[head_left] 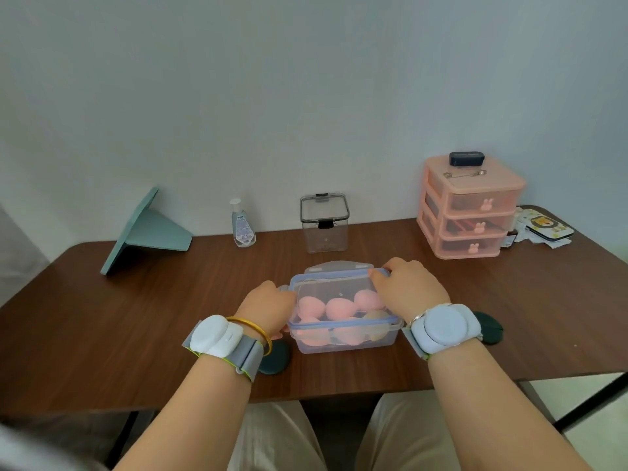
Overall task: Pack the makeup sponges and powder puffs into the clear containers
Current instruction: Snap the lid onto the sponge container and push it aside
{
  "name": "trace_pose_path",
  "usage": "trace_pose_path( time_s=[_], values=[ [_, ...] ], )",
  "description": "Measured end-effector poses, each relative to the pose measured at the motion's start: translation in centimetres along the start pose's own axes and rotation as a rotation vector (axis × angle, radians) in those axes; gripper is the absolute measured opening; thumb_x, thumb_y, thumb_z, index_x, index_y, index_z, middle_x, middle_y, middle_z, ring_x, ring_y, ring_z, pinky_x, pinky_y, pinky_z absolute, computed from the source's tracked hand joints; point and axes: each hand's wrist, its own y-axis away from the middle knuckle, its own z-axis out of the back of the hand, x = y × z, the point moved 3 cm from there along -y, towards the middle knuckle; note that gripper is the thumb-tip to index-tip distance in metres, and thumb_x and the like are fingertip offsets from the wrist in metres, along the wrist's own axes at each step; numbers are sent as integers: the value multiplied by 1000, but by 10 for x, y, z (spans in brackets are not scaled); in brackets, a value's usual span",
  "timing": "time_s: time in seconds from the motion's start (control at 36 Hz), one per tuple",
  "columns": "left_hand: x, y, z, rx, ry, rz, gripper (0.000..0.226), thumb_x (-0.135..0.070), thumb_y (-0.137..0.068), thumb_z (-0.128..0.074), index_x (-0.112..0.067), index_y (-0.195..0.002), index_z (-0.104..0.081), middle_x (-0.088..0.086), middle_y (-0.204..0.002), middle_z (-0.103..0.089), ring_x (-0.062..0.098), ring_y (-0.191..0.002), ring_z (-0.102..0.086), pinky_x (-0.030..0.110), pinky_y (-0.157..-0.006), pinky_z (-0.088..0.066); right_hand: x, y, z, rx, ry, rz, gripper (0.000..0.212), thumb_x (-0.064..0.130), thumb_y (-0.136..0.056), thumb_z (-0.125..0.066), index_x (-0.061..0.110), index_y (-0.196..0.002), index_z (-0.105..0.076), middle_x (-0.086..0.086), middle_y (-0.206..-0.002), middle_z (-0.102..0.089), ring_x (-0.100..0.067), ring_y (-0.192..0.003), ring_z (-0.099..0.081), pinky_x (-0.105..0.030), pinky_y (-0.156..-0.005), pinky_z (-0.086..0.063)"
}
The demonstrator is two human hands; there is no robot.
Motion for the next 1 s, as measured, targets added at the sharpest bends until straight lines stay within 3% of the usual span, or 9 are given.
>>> trace_pose_path(
  time_s=[0.06, 0.17, 0.42, 0.58, 0.67, 0.75, 0.83, 0.92, 1.0],
  values=[
    [0, 1, 1, 30, -46, 33, 17, -27, -99, -47, -12, -105, -50, 11, -95, -62, 18, -69, -61, 26, -61, -55, 0, 1, -3, 15, 0, -1, 45, 48, -97, -35, 18, -125, -54, -11, -114, -53, -24, -88, -55, -34, -76, -45],
    [0, 2, 4, 59, -58, 34, 13, -28, -100, -48, -17, -98, -52, 10, -98, -62, 16, -72, -64, 25, -66, -58, -2, 1, -8, 14, -10, -15, 43, 47, -98, -33, 21, -125, -53, -10, -114, -50, -23, -85, -53, -35, -80, -44],
    [3, 6, 1, 91, 45, 83, 11, -23, -99, -50, -13, -98, -54, 8, -84, -64, 17, -70, -64, 27, -61, -57, -3, 1, -14, -12, -19, 5, 44, 48, -99, -32, 19, -128, -50, -11, -112, -57, -24, -89, -56, -34, -77, -45],
    [9, 8, -4, 161, 393, 210, 14, -16, -99, -53, -11, -86, -56, 13, -82, -63, 24, -76, -64, 39, -77, -58, -3, -1, -14, -1, 6, 17, 45, 49, -99, -32, 18, -127, -49, -12, -112, -57, -26, -88, -55, -35, -77, -45],
    [8, 9, -3, 159, 431, 201, 9, -9, -97, -54, -11, -88, -57, 13, -84, -61, 25, -81, -64, 40, -79, -57, -3, -1, -16, 14, -2, 11, 45, 50, -99, -31, 18, -127, -47, -12, -111, -57, -27, -89, -56, -37, -78, -46],
    [5, 0, -3, 76, 344, 94, 16, -6, -95, -53, -15, -107, -57, 11, -104, -63, 27, -98, -65, 44, -85, -59, -4, -1, -16, 55, -62, -13, 43, 48, -99, -30, 18, -127, -45, -11, -108, -57, -27, -90, -57, -37, -77, -45],
    [1, -7, -4, -21, 112, -48, 32, -11, -94, -47, -18, -124, -55, 9, -117, -62, 25, -100, -61, 39, -87, -55, 0, 4, -16, 100, -83, 6, 35, 39, -100, -29, 15, -122, -43, -8, -98, -58, -24, -84, -56, -36, -72, -43],
    [-5, -10, -9, -98, -174, -181, 49, -11, -95, -40, -19, -143, -42, 14, -139, -48, 31, -119, -52, 37, -97, -45, 6, 8, -15, 94, -3, 50, 32, 30, -101, -27, 14, -124, -42, -12, -114, -50, -33, -98, -55, -40, -83, -44],
    [-15, -5, -19, -172, -430, -399, 70, -5, -90, -46, -23, -154, -24, 7, -154, -31, 30, -139, -33, 39, -112, -32, 11, 4, -15, 18, 24, 99, 44, 33, -100, -29, 28, -144, -33, -10, -139, -38, -33, -119, -46, -42, -96, -41]
  ],
)
